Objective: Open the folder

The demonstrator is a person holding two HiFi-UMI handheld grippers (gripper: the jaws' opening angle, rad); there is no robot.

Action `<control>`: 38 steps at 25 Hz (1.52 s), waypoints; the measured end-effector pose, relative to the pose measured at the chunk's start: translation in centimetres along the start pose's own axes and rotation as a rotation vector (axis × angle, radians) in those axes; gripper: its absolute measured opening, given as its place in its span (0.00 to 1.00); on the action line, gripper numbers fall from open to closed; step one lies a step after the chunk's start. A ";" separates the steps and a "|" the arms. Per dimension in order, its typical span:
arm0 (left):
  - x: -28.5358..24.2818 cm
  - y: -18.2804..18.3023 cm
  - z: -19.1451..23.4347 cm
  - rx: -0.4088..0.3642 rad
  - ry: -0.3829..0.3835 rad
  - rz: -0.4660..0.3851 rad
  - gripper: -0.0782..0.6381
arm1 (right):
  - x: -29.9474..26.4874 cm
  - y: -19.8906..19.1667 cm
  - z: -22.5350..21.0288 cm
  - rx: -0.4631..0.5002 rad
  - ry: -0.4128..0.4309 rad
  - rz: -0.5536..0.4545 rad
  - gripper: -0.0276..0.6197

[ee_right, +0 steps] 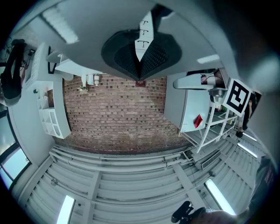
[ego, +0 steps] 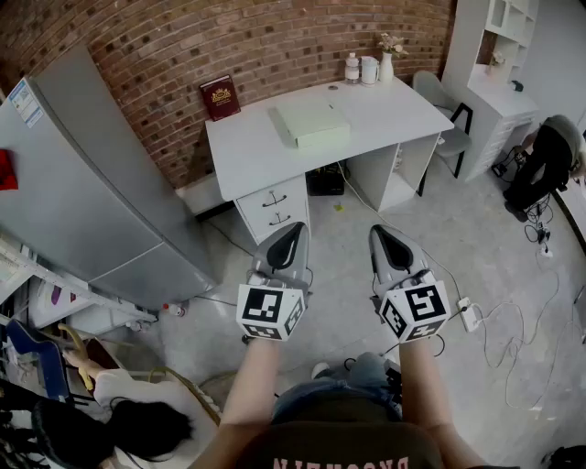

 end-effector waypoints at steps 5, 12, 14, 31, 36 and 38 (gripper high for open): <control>-0.1 -0.4 1.4 0.003 -0.004 -0.003 0.11 | -0.9 -0.2 0.8 0.000 0.000 -0.002 0.04; -2.0 -1.1 2.6 -0.001 -0.011 0.000 0.11 | -3.4 -0.1 0.1 0.000 0.018 -0.005 0.04; -2.8 -1.4 3.2 -0.001 -0.005 0.001 0.11 | -4.5 0.0 -0.2 -0.001 0.039 -0.021 0.04; -18.9 -3.8 7.6 -0.010 0.036 0.043 0.11 | -17.8 2.3 -12.6 0.036 0.058 -0.013 0.04; -24.8 -4.5 8.5 -0.017 0.028 0.058 0.11 | -22.0 3.2 -17.3 0.017 0.062 -0.015 0.04; -27.2 -4.7 8.8 -0.018 0.032 0.064 0.11 | -23.6 3.6 -19.1 0.002 0.074 -0.009 0.04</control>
Point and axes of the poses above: the fingertips, and each gripper's own axes: x backward along the fingers, z to its left, y out of its top, the point moved 7 cm from there along x, backward along the fingers, and after that the axes turned 13 degrees about -x, right-handed, at the moved point
